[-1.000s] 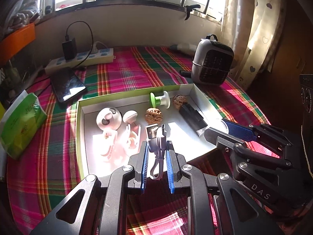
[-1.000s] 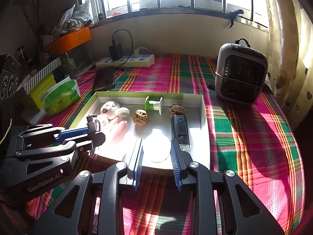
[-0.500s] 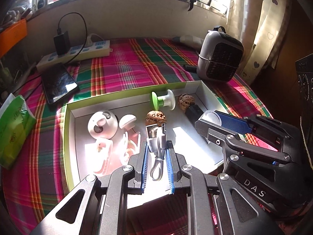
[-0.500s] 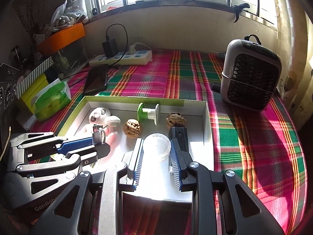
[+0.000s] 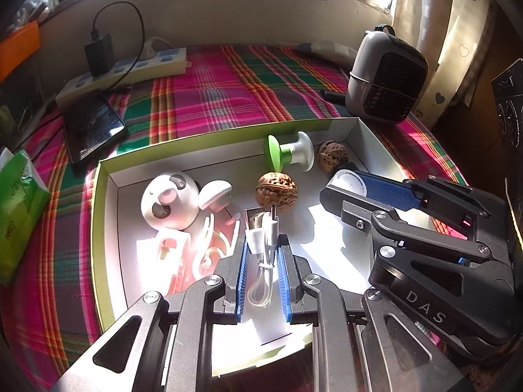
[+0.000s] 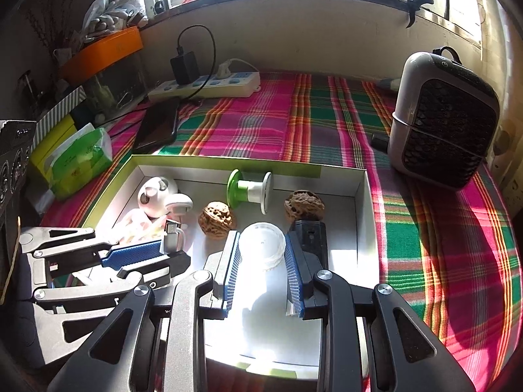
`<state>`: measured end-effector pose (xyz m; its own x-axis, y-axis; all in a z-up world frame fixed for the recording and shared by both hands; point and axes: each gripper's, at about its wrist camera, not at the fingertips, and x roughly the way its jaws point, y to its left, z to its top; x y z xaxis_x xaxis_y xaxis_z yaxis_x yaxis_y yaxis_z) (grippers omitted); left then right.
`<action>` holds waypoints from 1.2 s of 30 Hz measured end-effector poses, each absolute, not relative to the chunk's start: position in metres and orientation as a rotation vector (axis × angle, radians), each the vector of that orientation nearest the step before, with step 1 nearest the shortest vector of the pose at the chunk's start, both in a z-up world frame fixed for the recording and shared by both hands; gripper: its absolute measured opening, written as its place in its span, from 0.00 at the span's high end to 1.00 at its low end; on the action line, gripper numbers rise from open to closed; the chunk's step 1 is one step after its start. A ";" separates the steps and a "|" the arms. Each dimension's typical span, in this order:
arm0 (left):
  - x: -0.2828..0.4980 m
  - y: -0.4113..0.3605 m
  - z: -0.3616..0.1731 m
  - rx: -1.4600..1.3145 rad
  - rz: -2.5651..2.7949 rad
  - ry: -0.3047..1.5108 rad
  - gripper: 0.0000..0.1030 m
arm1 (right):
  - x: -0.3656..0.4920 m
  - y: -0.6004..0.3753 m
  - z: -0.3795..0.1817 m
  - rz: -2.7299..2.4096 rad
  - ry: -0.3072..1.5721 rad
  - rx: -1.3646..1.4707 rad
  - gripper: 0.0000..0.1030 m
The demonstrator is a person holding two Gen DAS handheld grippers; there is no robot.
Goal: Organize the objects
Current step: 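Carry the USB cable into the box with the left tool while the right tool lowers the puck into it, then open the left tool releasing the cable while the right tool releases the puck in the box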
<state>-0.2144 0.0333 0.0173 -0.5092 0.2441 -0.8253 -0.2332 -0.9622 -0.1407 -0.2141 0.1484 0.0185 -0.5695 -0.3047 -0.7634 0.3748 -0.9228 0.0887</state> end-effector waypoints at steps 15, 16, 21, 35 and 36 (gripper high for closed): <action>-0.218 0.034 0.017 -1.392 2.524 0.032 0.85 | -0.226 0.140 0.013 -2.461 0.186 1.193 0.72; -0.218 0.034 0.017 -1.395 2.523 0.037 0.85 | -0.227 0.140 0.013 -2.457 0.193 1.194 0.72; -0.218 0.034 0.017 -1.401 2.521 0.053 0.85 | -0.231 0.136 0.013 -2.440 0.222 1.204 0.72; -0.219 0.036 0.016 -1.412 2.525 0.073 0.85 | -0.237 0.132 0.010 -2.401 0.251 1.223 0.72; -0.219 0.036 0.017 -1.412 2.525 0.072 0.85 | -0.237 0.132 0.010 -2.400 0.249 1.222 0.72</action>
<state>-0.2187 0.0364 0.0166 -0.5005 0.1902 -0.8446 -0.2380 -0.9682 -0.0770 -0.2371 0.1324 0.0099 -0.5168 -0.2967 -0.8030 0.4552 -0.8897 0.0357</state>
